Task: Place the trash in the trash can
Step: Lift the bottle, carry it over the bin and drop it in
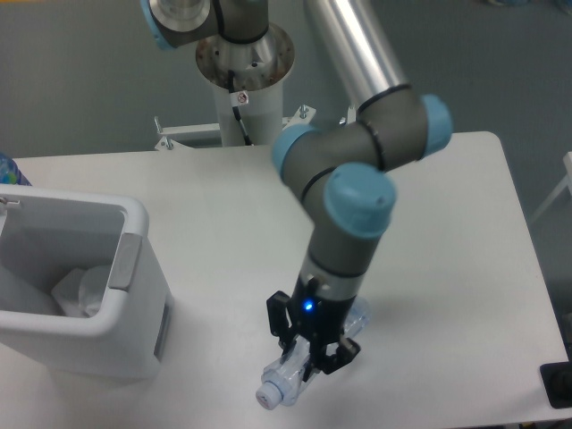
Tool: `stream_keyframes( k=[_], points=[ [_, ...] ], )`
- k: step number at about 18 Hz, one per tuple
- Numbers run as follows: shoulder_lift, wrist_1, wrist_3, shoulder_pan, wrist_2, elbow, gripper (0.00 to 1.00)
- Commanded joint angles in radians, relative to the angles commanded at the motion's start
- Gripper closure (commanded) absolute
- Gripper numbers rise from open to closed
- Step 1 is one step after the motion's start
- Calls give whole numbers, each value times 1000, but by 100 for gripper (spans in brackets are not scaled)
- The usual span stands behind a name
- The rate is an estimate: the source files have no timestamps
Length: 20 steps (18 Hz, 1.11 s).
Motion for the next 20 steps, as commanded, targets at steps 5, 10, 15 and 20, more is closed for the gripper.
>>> stream_keyframes(
  k=[5, 10, 15, 20],
  points=[
    [57, 2, -248, 5, -269, 37, 62],
    [120, 3, -408, -8, -437, 57, 62],
    [143, 6, -468, -89, -482, 57, 62],
    [170, 8, -496, -144, -485, 57, 62]
  ],
)
